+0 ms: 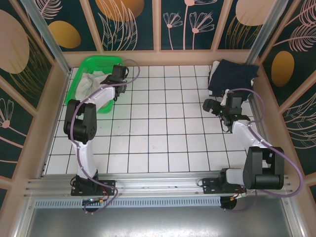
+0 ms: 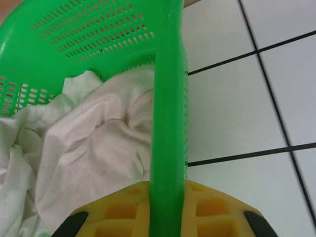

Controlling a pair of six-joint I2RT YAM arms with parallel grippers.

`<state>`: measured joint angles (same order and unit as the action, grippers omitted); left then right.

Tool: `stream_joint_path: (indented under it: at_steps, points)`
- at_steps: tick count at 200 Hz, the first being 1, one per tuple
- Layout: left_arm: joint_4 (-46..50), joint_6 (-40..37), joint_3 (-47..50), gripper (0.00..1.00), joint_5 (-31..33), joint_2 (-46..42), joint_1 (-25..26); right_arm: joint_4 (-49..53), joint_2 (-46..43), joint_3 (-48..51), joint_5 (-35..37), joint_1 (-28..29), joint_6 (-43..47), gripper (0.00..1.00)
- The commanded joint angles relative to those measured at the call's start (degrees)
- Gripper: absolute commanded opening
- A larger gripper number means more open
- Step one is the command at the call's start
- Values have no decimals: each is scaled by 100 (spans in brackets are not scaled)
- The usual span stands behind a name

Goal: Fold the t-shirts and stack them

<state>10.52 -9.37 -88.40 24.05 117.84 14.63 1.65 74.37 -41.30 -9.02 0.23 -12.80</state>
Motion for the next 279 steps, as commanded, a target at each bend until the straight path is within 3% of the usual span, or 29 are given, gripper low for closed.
stream_joint_path:
  at_steps: [1,76,107,138,178,198,225,254,279]
  points:
    - [-197,-107,-338,0,23,234,-239,-95,-76,48,42,-49,2,99]
    - [-51,78,-738,0,297,730,-627,-15,114,-150,-224,-67,5,99]
    - [-222,-14,-573,30,71,551,-673,139,-24,-98,-39,-67,29,99]
    - [36,260,-742,71,27,407,-672,309,-217,-163,-6,-58,112,99]
    - [101,1150,-586,94,-740,-322,-672,281,-461,-109,-14,-57,128,99]
    - [222,1483,-662,95,-428,-427,-699,238,-515,-42,-108,-52,128,99]
    - [943,2298,-1052,98,934,-260,-817,216,-580,42,-72,-54,145,99]
    - [868,3111,-720,98,196,-282,-1474,270,-663,98,-48,-57,203,99]
    - [1093,2921,-1212,98,-121,391,-1635,171,-880,246,-81,-58,207,99]
